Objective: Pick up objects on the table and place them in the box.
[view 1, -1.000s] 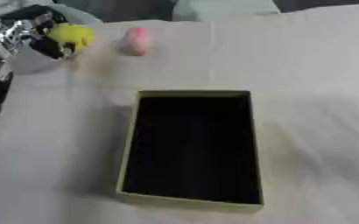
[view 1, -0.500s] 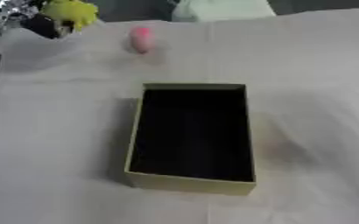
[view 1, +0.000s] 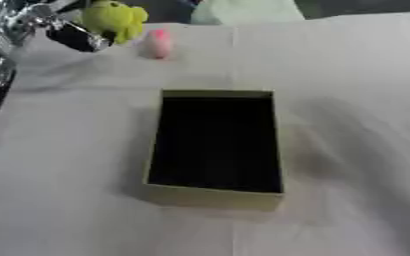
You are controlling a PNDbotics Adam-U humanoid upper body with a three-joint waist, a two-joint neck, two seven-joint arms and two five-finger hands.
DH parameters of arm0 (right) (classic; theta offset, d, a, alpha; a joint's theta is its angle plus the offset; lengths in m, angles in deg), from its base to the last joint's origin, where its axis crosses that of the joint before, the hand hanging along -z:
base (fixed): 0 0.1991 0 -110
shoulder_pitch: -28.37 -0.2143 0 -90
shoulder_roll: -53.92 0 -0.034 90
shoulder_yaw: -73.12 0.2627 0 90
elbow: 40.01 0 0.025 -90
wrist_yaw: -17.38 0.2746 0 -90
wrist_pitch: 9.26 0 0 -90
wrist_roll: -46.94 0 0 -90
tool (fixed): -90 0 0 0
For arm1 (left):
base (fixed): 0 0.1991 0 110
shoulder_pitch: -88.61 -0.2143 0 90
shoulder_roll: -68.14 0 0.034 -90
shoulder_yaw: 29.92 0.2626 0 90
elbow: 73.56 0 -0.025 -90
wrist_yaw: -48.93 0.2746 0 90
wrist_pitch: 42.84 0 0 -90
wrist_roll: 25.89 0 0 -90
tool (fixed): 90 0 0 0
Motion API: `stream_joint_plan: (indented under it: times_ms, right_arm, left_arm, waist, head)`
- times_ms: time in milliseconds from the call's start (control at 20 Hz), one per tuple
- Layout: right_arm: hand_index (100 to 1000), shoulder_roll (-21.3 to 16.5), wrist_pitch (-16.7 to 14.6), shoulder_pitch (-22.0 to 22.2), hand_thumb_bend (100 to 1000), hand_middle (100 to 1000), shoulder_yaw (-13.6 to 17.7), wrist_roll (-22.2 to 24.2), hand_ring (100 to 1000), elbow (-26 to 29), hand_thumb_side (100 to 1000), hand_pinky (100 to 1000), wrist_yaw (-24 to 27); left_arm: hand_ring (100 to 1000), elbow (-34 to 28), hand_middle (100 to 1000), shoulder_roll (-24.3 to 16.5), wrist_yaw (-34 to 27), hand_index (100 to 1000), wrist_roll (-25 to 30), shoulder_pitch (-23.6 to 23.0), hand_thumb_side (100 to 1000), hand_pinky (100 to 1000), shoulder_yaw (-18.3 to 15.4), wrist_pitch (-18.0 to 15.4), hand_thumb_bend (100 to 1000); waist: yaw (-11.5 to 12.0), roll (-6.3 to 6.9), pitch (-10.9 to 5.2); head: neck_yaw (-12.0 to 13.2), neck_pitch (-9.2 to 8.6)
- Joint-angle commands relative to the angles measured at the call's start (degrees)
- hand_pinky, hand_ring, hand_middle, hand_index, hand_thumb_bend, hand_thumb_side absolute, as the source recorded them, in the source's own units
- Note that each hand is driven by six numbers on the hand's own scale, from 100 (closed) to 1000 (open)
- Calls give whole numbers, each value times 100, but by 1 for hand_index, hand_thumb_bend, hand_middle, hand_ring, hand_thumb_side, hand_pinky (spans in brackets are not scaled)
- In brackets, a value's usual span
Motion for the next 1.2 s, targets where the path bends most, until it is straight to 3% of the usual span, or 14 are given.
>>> stream_joint_plan:
  times_ms: [50, 300, 500, 950, 1200]
  right_arm:
    - [794, -85, 25, -29, 205, 674, 70, -3, 715, 91, 1000, 790, 30]
    - [793, -75, 51, -29, 205, 674, 53, -25, 720, 91, 1000, 789, 29]
    - [793, -61, 71, -12, 207, 674, 51, -32, 720, 91, 1000, 789, 22]
    - [792, -33, 94, 2, 217, 671, 37, -36, 720, 91, 1000, 789, 7]
    - [792, -6, 115, 11, 221, 671, 27, -32, 720, 91, 1000, 790, 5]
  left_arm:
    - [688, -462, 685, -63, 6, 744, -224, -19, 222, 651, 142, -225, 208]
    - [693, -1092, 688, 141, 83, 747, -355, -247, 235, 653, 520, -548, 219]
    - [692, -1600, 687, 437, 217, 745, -100, -423, 242, 644, 753, -563, 246]
    - [696, -2697, 693, 764, 741, 746, 578, -884, 245, 644, 1053, -62, 270]
    - [693, -2947, 690, 1013, 710, 749, 1026, -965, 259, 647, 1101, 227, 311]
  waist:
    - [30, -34, -173]
    - [99, -56, -267]
    - [120, -63, -298]
    - [124, -40, -263]
    - [101, -31, -227]
  head:
    - [-93, 72]
    - [-133, 123]
    - [-191, 173]
    - [-238, 220]
    - [-249, 215]
